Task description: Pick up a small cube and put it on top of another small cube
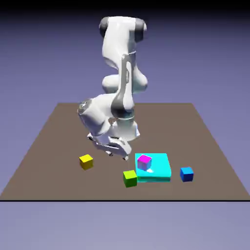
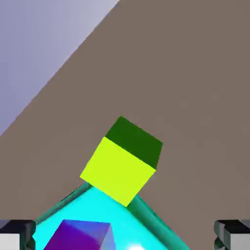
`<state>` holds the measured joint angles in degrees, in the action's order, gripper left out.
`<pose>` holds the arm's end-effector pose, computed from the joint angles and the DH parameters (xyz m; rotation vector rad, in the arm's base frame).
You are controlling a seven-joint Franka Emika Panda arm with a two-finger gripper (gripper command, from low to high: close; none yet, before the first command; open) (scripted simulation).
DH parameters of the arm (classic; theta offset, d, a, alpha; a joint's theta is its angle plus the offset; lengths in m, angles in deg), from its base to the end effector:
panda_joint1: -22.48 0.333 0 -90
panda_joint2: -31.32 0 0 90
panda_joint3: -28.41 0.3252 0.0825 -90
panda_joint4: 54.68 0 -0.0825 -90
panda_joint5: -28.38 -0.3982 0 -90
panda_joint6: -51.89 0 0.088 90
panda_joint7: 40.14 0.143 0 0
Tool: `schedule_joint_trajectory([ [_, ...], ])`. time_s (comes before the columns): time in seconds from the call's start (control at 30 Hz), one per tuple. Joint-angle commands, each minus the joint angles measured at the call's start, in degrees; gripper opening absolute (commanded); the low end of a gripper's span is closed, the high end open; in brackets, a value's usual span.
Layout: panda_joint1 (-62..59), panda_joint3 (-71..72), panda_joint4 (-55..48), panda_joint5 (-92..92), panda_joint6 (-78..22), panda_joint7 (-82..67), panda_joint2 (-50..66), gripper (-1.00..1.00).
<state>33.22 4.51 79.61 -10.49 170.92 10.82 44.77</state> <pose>0.4621 -0.0643 0.1842 -1.9384 2.0138 0.7836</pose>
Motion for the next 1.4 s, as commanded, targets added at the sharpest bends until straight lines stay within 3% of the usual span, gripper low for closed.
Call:
schedule_joint_trajectory([
  [0.0,0.45,-1.08,-1.2,-1.75,-2.48,0.38,2.08,0.0],
  [0.47,6.56,-15.59,-17.43,-25.36,-35.86,5.55,30.08,0.0],
  [0.6,8.99,-11.79,-14.92,-30.59,-31.27,3.38,33.03,0.0],
  [0.63,8.99,-11.79,-14.92,-30.59,-31.27,3.38,33.03,-1.0],
  [0.73,6.68,-15.41,-17.31,-25.61,-35.65,5.44,30.22,-1.0],
  [1.37,-23.07,19.28,13.86,-35.06,-7.22,24.26,-8.11,-1.0],
])
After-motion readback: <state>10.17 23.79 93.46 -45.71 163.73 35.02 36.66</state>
